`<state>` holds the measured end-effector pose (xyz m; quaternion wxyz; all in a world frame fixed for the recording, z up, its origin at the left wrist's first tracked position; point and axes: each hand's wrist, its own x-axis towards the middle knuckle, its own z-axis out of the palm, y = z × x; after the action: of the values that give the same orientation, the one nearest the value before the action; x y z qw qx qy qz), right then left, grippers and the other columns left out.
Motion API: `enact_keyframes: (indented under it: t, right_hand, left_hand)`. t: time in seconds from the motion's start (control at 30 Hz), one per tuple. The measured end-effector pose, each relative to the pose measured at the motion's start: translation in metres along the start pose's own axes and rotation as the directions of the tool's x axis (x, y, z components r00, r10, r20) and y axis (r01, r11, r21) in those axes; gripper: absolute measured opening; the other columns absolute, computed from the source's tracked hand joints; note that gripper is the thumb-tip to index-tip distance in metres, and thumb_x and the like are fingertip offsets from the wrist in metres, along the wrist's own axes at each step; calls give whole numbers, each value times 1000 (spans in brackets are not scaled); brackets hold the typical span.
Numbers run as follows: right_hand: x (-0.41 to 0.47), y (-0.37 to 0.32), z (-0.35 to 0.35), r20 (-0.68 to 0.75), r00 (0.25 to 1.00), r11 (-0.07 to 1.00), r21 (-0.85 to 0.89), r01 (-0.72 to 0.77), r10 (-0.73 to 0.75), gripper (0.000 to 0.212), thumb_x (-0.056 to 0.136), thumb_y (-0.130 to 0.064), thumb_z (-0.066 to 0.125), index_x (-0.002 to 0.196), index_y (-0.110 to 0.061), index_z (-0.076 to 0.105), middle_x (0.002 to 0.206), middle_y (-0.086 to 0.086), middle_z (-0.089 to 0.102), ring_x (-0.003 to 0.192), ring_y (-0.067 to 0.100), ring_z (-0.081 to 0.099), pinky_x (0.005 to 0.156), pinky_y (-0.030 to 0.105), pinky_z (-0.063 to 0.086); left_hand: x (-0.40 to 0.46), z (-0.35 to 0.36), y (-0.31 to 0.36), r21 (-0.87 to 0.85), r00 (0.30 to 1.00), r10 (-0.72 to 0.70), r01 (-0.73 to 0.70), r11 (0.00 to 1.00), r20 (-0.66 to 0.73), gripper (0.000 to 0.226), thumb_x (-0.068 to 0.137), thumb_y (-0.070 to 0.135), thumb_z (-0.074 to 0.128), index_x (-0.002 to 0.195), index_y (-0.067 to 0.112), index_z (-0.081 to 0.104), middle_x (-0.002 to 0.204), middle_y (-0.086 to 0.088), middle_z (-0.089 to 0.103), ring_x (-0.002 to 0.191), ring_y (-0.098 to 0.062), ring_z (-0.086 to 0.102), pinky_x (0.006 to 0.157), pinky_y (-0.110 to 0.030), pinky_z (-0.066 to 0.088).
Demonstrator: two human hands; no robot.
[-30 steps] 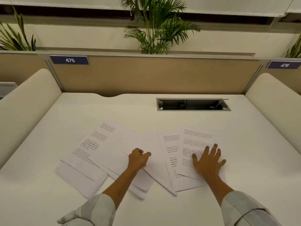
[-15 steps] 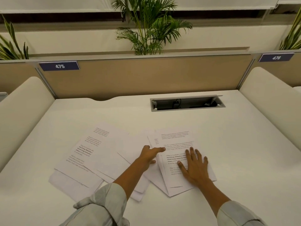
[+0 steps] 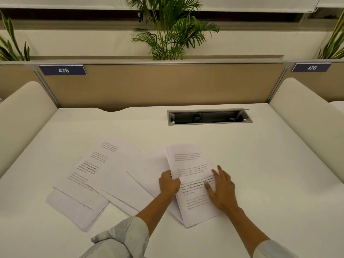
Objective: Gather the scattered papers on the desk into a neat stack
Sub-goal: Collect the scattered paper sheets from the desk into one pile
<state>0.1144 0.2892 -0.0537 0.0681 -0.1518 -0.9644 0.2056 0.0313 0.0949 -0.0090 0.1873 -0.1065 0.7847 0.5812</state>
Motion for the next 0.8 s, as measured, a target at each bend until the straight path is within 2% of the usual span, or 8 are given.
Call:
enact_keyframes:
  t: [0.07,0.13,0.2,0.27,0.37,0.5,0.63,0.8]
  right_hand:
    - [12,-1,-12,-45,991,980,161,-117,126,75,90,-46,61,149,-11,32,161,11,26,144,32,28,110,55,33]
    - [30,-7,-29,60,967,861,445,-248,248,80,86,-41,71,149,-12,32,153,13,41,137,33,42,109,51,40]
    - [46,-20,-50,245,945,615,717,-328,218,62,85,-33,74,139,-17,47,139,11,59,117,29,64,96,46,54]
    - [57,-35,-66,333,940,472,818,-329,76,36,86,-23,73,121,-22,63,126,12,69,99,24,74,80,40,62]
    - [64,-69,-79,241,970,443,873,-203,-29,25,87,-17,71,111,-22,69,113,5,76,92,24,75,71,36,63]
    - [65,-111,-82,52,997,408,913,-21,-64,19,83,-24,74,99,-34,72,99,-13,77,87,17,74,62,24,60]
    - [59,-130,-71,48,988,425,905,19,-146,27,81,-21,76,98,-43,74,101,-14,76,93,14,72,67,24,61]
    - [51,-132,-51,107,983,484,875,-21,-149,46,83,-7,74,99,-50,72,100,-20,75,96,7,71,68,19,58]
  left_hand:
    - [-3,-7,7,26,993,115,-115,993,17,24,87,4,58,107,16,65,100,1,68,89,-21,69,63,-19,52]
    - [-5,-20,18,15,978,202,-203,979,42,24,90,5,56,108,19,63,101,3,68,94,-22,69,61,-14,53]
    - [-4,-38,33,-22,964,259,-259,966,54,27,92,7,55,116,15,63,110,-2,69,95,-20,69,69,-21,59]
    - [-5,-61,46,-51,947,316,-314,948,61,28,93,6,55,120,14,63,115,-5,70,97,-21,70,78,-35,62]
    - [-9,-96,63,-31,903,429,-428,903,38,29,92,2,56,114,18,65,111,-5,71,97,-23,70,80,-40,62]
    - [-22,-127,83,-31,862,505,-506,862,-46,27,84,19,66,102,39,61,103,6,70,92,-21,69,75,-28,58]
    - [-20,-135,81,-57,874,480,-484,873,-78,37,84,18,73,119,19,62,111,-3,68,95,-22,66,82,-38,57]
    - [-12,-127,57,-118,925,374,-380,918,-68,42,86,4,69,127,10,60,120,-12,66,108,-31,63,94,-53,54]
